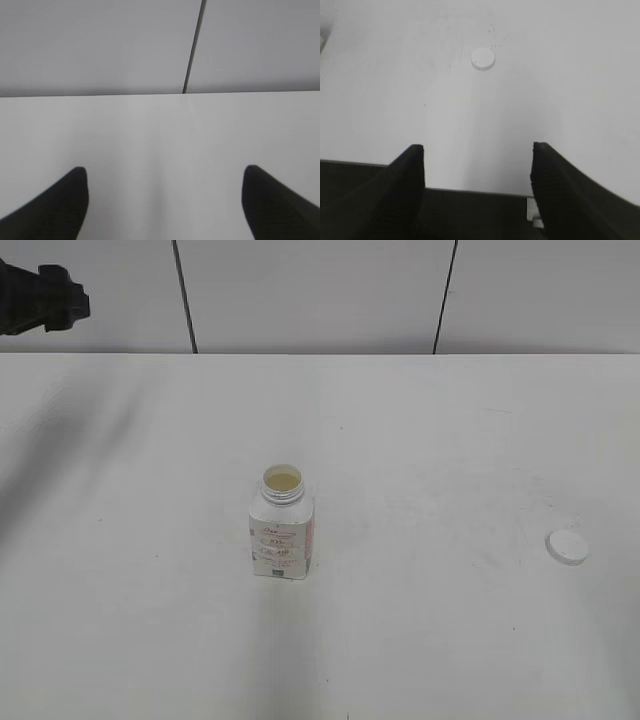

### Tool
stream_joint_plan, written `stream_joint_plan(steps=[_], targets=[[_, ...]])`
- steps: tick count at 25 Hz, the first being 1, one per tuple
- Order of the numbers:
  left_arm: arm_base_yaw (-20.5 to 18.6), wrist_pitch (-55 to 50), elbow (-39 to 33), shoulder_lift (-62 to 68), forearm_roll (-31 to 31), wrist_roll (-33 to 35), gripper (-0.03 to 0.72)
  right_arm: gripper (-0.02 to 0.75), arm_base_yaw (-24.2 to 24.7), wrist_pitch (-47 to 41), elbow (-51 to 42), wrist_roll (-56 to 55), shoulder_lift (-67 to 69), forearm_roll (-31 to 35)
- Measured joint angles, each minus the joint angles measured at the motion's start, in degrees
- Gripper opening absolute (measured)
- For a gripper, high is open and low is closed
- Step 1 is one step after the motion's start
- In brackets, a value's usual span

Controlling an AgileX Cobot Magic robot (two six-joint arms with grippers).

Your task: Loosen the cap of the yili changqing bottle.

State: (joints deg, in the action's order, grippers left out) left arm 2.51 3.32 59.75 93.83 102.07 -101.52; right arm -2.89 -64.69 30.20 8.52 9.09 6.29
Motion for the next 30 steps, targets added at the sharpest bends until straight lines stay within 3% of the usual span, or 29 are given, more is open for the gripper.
stream_joint_plan(steps=[7,30], targets=[[0.00,0.06,0.00,0.00,0.00,0.00,0.564,0.526,0.00,1.52,-0.68,0.02,-9.27,-0.26],[0.00,5.55,0.00,0.00,0.05,0.00,0.554,0.526,0.00,1.73,-0.73,-0.09,-9.54,-1.13]])
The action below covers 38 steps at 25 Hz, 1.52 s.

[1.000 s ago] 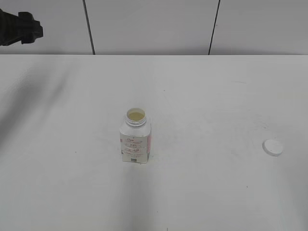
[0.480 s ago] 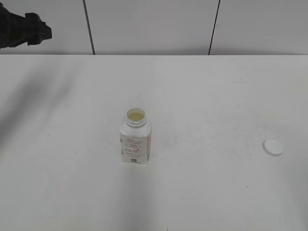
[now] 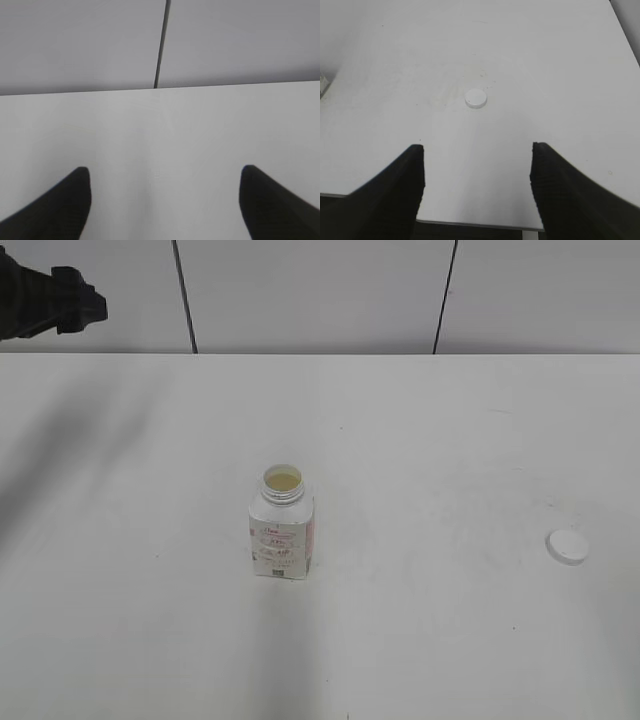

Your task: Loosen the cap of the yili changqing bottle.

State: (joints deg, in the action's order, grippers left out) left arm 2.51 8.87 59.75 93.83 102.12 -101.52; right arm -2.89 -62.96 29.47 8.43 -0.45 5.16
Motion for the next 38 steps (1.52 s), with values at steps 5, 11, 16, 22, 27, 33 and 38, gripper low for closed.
stream_joint_plan(steps=[5,11,16,22,27,33,38], targets=[[0.00,-1.75,0.00,0.00,0.00,0.00,0.554,0.526,0.00,0.04,0.00,0.00,0.00,0.00],[0.00,-2.82,0.00,1.13,1.20,0.00,0.554,0.526,0.00,0.04,0.00,0.00,0.00,0.00],[0.00,-4.30,-0.59,1.79,-11.94,11.36,0.554,0.526,0.00,0.06,0.00,0.00,0.00,0.00],[1.44,-12.85,-0.77,1.74,-42.42,43.83,0.554,0.526,0.00,0.06,0.00,0.00,0.00,-0.05],[3.22,-20.36,-0.81,0.96,-67.10,69.23,0.554,0.526,0.00,0.06,0.00,0.00,0.00,-0.05],[5.32,-29.44,0.08,-1.66,-87.92,84.42,0.554,0.526,0.00,0.06,0.00,0.00,0.00,-0.05],[4.67,-41.06,2.95,-1.72,-90.42,85.68,0.554,0.526,0.00,0.06,0.00,-0.05,0.00,-0.05]])
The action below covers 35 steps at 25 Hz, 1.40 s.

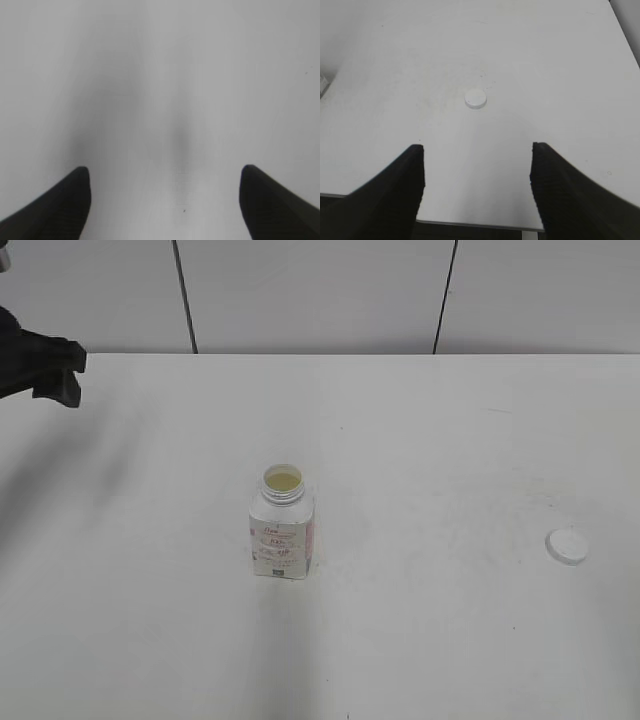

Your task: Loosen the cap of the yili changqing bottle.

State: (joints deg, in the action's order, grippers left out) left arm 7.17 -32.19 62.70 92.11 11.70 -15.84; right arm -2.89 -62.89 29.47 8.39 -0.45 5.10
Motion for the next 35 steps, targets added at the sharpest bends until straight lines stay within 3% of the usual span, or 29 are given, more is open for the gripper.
stream_joint_plan(steps=[6,12,21,30,35], targets=[[-1.10,-6.61,0.03,-1.44,-0.18,0.06,0.554,0.526,0.00,0.00,0.00,0.00,0.00,0.00],[-2.95,-8.72,-6.23,-9.82,-1.00,1.70,0.554,0.526,0.00,0.00,0.00,0.00,0.00,-0.05],[-4.12,-11.05,-13.16,-24.02,-7.84,7.94,0.554,0.526,0.00,0.00,0.00,0.00,0.00,-0.05],[-4.12,-10.55,-23.91,-45.63,-2.88,8.19,0.554,0.526,0.00,0.04,0.00,0.00,0.00,-0.10],[-4.18,-11.25,-28.78,-59.48,-3.14,8.19,0.554,0.526,0.00,0.04,0.00,0.00,0.00,-0.10]])
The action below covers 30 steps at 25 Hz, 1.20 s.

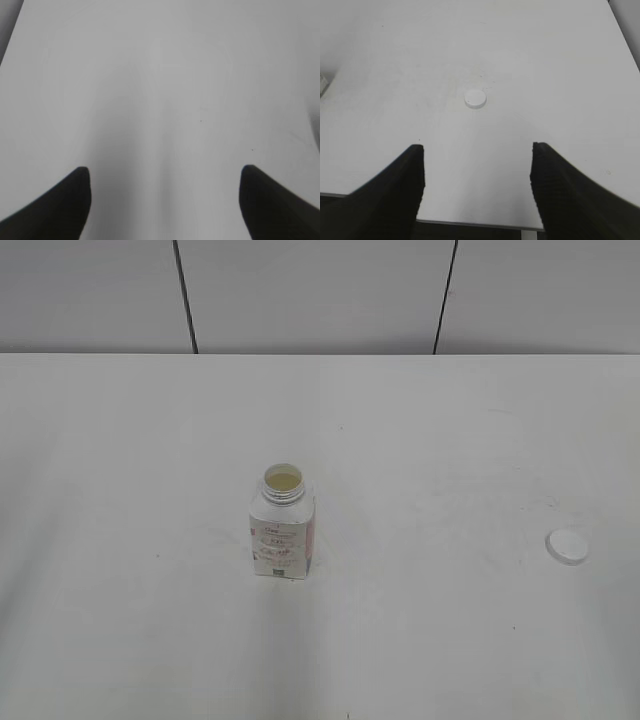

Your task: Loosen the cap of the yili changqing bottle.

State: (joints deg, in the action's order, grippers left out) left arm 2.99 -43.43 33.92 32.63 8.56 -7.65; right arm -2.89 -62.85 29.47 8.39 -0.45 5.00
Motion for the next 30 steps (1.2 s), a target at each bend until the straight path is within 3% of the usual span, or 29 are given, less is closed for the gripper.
stream_joint_plan(steps=[8,19,30], targets=[[0.00,-8.17,-2.57,-15.11,-2.28,0.18,0.554,0.526,0.00,0.00,0.00,0.00,0.00,0.00],[0.00,-8.44,-2.71,-29.76,-5.96,6.28,0.554,0.526,0.00,0.00,0.00,0.00,0.00,0.00],[0.00,-13.77,-2.76,-32.96,-7.94,9.37,0.554,0.526,0.00,0.00,0.00,0.00,0.00,0.00]])
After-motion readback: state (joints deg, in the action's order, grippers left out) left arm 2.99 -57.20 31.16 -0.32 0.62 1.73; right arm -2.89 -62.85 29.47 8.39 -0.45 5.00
